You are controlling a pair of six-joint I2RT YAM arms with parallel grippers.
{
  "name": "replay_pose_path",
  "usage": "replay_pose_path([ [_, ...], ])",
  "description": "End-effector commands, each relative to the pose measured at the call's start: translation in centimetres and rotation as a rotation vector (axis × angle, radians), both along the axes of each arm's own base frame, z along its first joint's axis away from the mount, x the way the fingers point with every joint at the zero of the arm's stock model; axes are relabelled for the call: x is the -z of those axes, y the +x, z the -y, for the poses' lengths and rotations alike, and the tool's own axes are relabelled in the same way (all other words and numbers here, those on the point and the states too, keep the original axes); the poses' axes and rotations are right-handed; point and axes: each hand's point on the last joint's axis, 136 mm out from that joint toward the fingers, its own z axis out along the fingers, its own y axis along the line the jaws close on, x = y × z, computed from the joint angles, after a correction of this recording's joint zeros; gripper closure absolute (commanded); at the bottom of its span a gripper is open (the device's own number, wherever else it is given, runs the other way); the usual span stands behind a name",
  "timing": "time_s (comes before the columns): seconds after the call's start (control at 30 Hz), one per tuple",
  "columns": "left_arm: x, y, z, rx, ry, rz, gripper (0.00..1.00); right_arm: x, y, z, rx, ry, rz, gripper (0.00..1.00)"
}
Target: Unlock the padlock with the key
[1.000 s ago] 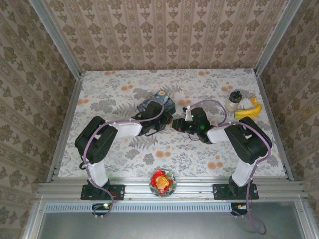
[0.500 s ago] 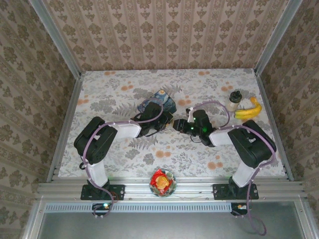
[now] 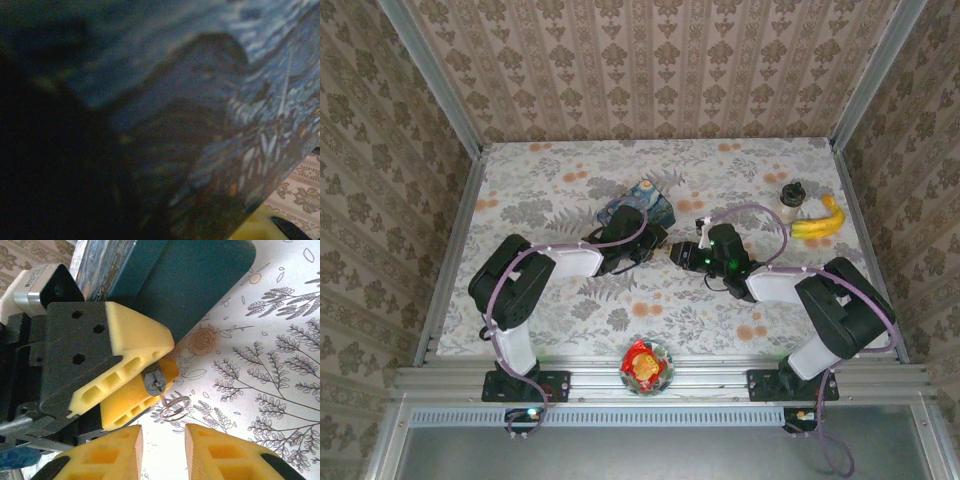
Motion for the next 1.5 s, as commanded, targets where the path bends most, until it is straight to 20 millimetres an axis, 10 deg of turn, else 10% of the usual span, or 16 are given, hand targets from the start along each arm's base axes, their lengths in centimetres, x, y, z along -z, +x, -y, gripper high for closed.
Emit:
replay_pose_path([
  [0.0,7.3,-6.6,-1.2,0.044,0.053,-0.418,0.84,0.3,0.2,0.1,0.023,-0.016,-0.006,0.72],
  [1.47,6.6,-7.2,-0.2,0.1,0.026,-0.392,0.84,-0.3,3.0,-1.7,0.059,0.18,-0.044,0.94],
])
